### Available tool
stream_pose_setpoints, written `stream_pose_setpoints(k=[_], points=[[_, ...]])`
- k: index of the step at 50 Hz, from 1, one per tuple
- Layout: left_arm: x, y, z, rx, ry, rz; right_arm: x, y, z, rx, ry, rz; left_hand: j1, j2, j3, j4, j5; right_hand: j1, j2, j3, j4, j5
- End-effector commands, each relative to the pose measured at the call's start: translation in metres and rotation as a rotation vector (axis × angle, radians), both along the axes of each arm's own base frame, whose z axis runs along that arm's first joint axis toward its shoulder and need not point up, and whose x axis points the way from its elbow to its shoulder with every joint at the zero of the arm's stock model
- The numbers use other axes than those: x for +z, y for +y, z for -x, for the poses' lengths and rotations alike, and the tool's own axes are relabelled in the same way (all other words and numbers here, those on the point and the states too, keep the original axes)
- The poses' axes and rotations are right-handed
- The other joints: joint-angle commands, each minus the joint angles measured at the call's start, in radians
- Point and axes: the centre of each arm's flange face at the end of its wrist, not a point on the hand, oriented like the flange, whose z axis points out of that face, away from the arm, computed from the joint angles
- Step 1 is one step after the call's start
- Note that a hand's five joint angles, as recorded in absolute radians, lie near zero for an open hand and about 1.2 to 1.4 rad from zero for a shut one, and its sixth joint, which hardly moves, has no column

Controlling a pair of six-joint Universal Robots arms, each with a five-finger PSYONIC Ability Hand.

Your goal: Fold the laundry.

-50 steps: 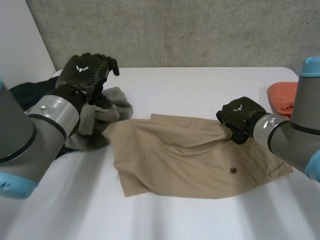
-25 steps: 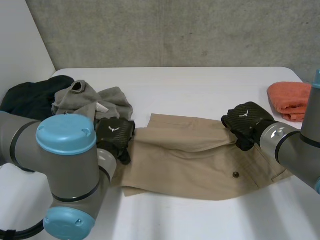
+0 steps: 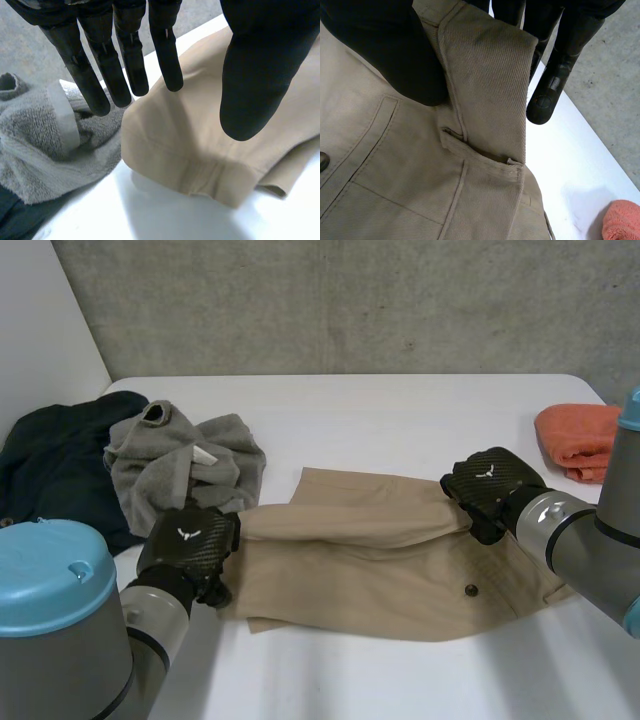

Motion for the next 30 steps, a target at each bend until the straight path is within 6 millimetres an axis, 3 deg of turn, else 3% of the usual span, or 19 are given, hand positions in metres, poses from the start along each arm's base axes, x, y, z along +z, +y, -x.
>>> stream_pose_setpoints(k=[1,7,22,27,28,30], points=[[-0.006,-0.001,0.001,-0.004,0.037,-0.041,-0.001,0.0,0.0,-0.001,0.001,-0.003,0.058,0.062,0.063,0.059,0.061,0.402,0.219,0.214,0.208,0.221],[-0.025,-0.008,0.005,-0.012,0.028,-0.101,0.0,-0.001,0.0,0.001,-0.004,0.007,-0.165,-0.161,-0.16,-0.164,-0.162,0.402,0.219,0.214,0.208,0.221],[-0.05,-0.027,0.015,-0.004,-0.001,-0.146,0.0,-0.001,0.0,0.002,-0.004,0.009,-0.113,-0.108,-0.108,-0.112,-0.11,0.402,0.219,0.214,0.208,0.221],[-0.056,-0.036,0.023,-0.012,0.002,-0.136,0.0,-0.001,0.0,0.002,-0.005,0.01,0.242,0.246,0.247,0.243,0.245,0.402,0.219,0.214,0.208,0.221],[-0.055,-0.04,0.025,-0.011,0.007,-0.128,0.0,-0.001,-0.001,0.004,-0.005,0.01,0.478,0.482,0.483,0.479,0.481,0.402,0.219,0.214,0.208,0.221],[-0.054,-0.043,0.027,-0.01,0.012,-0.117,0.0,-0.002,0.0,0.001,-0.005,0.012,0.732,0.736,0.737,0.733,0.735,0.402,0.219,0.214,0.208,0.221]])
